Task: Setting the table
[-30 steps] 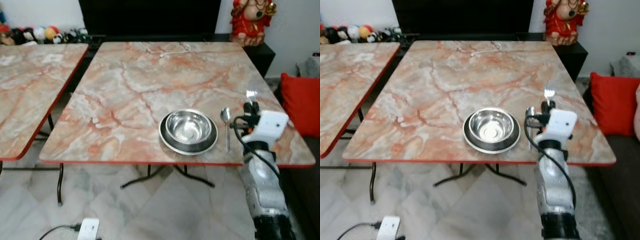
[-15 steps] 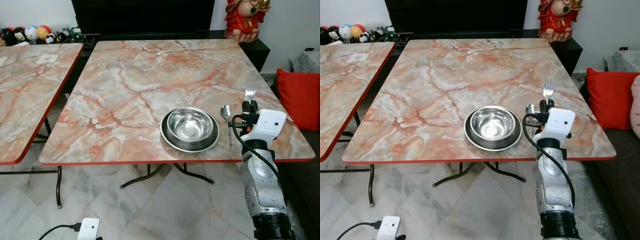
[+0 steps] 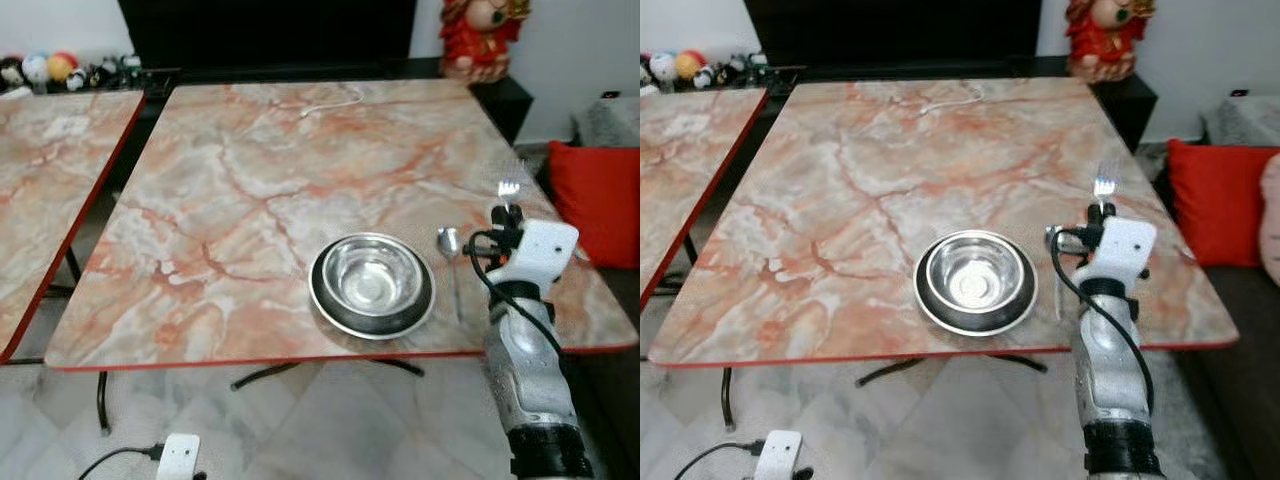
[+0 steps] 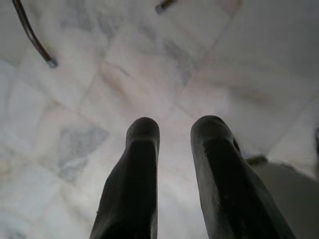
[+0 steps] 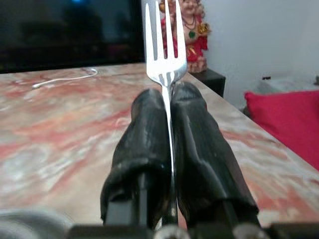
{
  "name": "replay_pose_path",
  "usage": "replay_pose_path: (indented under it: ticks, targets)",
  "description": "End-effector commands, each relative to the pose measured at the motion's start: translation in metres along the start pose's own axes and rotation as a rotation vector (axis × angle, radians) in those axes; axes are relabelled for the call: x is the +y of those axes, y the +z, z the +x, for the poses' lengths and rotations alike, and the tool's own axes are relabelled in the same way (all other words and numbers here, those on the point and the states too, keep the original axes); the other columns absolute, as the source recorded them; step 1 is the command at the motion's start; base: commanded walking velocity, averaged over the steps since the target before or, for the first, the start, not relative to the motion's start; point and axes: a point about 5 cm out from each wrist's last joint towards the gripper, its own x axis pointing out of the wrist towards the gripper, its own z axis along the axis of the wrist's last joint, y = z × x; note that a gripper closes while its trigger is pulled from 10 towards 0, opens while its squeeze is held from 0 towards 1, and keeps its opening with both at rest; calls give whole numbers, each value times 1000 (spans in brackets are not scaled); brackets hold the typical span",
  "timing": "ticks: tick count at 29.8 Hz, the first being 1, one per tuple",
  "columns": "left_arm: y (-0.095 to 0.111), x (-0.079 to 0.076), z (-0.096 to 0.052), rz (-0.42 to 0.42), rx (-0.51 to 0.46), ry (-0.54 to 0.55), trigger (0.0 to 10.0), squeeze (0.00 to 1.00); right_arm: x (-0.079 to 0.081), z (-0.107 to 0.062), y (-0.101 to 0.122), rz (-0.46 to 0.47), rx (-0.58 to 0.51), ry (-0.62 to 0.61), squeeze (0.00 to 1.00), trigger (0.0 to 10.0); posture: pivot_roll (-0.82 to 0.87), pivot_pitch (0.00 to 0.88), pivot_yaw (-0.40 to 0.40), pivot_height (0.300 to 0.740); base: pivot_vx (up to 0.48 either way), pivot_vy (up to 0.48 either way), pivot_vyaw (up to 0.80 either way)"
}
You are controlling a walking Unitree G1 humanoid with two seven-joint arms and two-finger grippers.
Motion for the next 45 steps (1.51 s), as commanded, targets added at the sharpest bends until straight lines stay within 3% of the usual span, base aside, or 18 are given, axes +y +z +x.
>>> replay_pose_path:
  ticks: [1, 7, 9, 13, 16, 20, 24, 32, 40, 45]
  targets:
    - [1, -4, 0, 0, -2, -11, 10000, 0, -11, 1, -2, -17, 16, -41, 0, 10000, -78, 69, 44, 740, 0, 0, 0]
    - [2, -5, 1, 3, -1, -14, 10000, 0, -19, 4, -3, -49, 36, -83, 0, 10000, -81, 76, 46, 740, 0, 0, 0]
    - [1, -4, 0, 4, 1, -12, 10000, 0, -33, 6, -2, -112, 95, -146, 0, 10000, -89, 79, 47, 740, 0, 0, 0]
    - [0, -4, 0, 4, 3, -12, 10000, 0, -42, 5, -4, -126, 174, -187, 0, 10000, -93, 83, 47, 740, 0, 0, 0]
    - [0, -4, 0, 4, 4, -14, 10000, 0, -54, 1, -12, -190, 261, -234, 0, 10000, -98, 85, 48, 740, 0, 0, 0]
    - [1, -5, 0, 2, 4, -18, 10000, 0, -65, -1, -18, -143, 338, -276, 0, 10000, -102, 95, 51, 740, 0, 0, 0]
    - [1, -5, 1, 0, 3, -21, 10000, 0, -64, -1, -32, -103, 434, -265, 0, 10000, -95, 103, 53, 740, 0, 0, 0]
    - [0, -2, 0, -5, 8, -18, 10000, 0, -62, 4, -43, -97, 519, -233, 0, 10000, -89, 107, 60, 740, 0, 0, 0]
    - [0, -1, 0, -9, 6, -15, 10000, 0, -61, 4, -41, -89, 522, -223, 0, 10000, -89, 109, 56, 740, 0, 0, 0]
    - [0, -1, 0, -8, 9, -17, 10000, 0, -60, -7, -35, -89, 523, -193, 0, 10000, -103, 113, 58, 740, 0, 0, 0]
